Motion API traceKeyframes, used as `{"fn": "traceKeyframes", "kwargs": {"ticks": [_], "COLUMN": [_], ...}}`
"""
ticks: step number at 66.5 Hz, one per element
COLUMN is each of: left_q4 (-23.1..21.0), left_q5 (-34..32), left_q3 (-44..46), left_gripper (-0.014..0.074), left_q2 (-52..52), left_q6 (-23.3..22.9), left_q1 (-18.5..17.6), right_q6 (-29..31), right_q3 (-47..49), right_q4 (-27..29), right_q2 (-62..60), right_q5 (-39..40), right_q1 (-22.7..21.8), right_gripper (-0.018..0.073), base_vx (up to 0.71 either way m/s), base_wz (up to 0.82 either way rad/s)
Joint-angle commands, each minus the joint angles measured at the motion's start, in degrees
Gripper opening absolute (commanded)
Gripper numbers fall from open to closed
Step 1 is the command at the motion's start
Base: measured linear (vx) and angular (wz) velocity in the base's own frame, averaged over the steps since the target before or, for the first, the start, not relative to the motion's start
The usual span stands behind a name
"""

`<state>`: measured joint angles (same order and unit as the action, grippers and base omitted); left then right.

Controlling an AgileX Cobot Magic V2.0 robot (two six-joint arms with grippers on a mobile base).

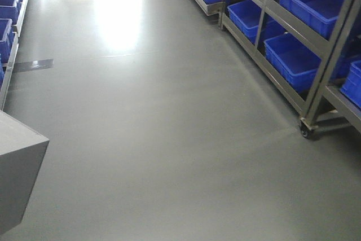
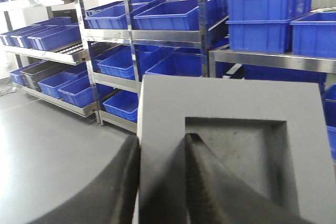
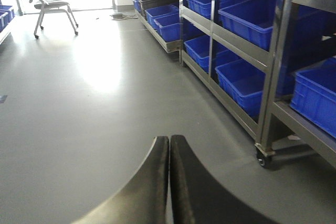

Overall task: Sort gray base to blue bin
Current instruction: 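Drive down the aisle between shelves of blue bins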

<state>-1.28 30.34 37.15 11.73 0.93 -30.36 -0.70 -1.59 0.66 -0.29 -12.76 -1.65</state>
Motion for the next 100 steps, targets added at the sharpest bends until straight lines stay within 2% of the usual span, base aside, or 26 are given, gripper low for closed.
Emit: {"fn": "traceKeyframes", "kwargs": {"ticks": [1, 100], "left_q4": [-0.35, -0.35], "left_q5": [-6.45, -6.45], "left_q3": [1.57, 1.57], "left_gripper": [0.002, 0.002], "left_q2": [0.63, 0.63], "left_q6": [-0.32, -0.32], "left_q1": [-0.21, -0.21], "right_q6": [0.7, 0.7], "right_q3": [-0.12, -0.12], "right_q4": [-0.26, -0.26], "right_q2": [1.03, 1.03], "right_q5": [4.16, 4.16], "right_q1": [-0.15, -0.15], "right_gripper": [-0.0005, -0.0005], "base_vx": [0.33, 0.4], "base_wz": [0.2, 0.13]}}
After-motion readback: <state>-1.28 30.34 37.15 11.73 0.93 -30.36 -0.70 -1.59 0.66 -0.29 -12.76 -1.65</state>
